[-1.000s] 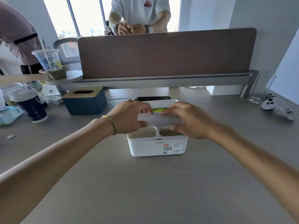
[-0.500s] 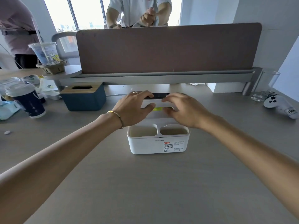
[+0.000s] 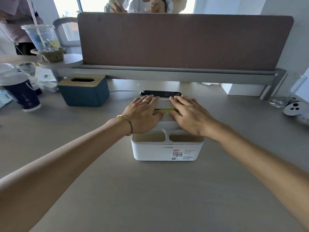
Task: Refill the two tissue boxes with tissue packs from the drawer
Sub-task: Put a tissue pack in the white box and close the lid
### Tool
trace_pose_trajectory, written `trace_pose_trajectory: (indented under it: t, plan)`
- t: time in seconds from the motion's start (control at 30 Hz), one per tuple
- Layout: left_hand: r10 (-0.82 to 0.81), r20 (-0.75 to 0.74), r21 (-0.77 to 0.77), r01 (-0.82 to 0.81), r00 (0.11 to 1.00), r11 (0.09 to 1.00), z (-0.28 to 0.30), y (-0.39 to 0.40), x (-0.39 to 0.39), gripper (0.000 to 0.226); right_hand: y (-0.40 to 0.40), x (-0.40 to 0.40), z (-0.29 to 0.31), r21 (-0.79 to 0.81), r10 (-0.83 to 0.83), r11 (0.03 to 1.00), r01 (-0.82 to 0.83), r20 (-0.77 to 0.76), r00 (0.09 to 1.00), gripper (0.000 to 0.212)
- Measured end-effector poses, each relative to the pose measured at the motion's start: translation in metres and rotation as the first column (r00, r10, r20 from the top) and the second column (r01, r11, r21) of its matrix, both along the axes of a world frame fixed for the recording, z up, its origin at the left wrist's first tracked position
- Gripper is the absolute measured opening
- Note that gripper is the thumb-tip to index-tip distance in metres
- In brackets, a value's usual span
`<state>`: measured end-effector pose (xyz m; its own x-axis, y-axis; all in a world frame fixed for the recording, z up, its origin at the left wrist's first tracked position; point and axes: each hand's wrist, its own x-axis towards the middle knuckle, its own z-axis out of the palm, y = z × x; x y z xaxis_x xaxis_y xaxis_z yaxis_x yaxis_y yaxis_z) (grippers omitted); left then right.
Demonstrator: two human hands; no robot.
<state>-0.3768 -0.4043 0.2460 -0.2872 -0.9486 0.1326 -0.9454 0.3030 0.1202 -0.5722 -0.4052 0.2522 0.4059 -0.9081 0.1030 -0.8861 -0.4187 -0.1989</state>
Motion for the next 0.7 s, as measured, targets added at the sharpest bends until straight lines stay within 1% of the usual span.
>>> trace_pose_trajectory:
  t: [0.2, 0.33, 0.5, 0.6, 0.67, 0.7]
  plan:
    - [0.049, -0.041, -0.139, -0.054, 0.998, 0.989, 0.000, 0.012, -0.006, 0.060, 0.007, 0.002, -0.006, -0.096, -0.014, 0.995, 0.024, 0.103, 0.995, 0.058]
    - [0.056, -0.085, -0.135, -0.067, 0.995, 0.989, 0.003, 0.014, -0.006, 0.066, 0.007, 0.002, -0.009, -0.132, -0.025, 0.990, 0.044, 0.141, 0.990, 0.057]
    - [0.047, -0.101, -0.163, -0.064, 0.994, 0.985, 0.002, 0.018, -0.007, 0.057, 0.006, 0.000, -0.012, -0.132, -0.057, 0.987, 0.096, 0.270, 0.961, 0.055]
    - [0.017, -0.159, -0.180, -0.046, 0.987, 0.983, 0.003, 0.022, -0.005, 0.047, 0.009, -0.001, -0.010, -0.105, -0.064, 0.988, 0.114, 0.390, 0.919, 0.054]
    - [-0.026, -0.198, -0.201, -0.015, 0.980, 0.980, 0.005, 0.031, -0.002, 0.039, 0.016, -0.008, -0.008, -0.050, -0.053, 0.995, 0.081, 0.413, 0.909, 0.056]
    - [-0.049, -0.202, -0.216, 0.004, 0.978, 0.976, 0.005, 0.038, 0.001, 0.040, 0.021, -0.013, -0.007, -0.025, -0.027, 0.999, 0.041, 0.407, 0.913, 0.059]
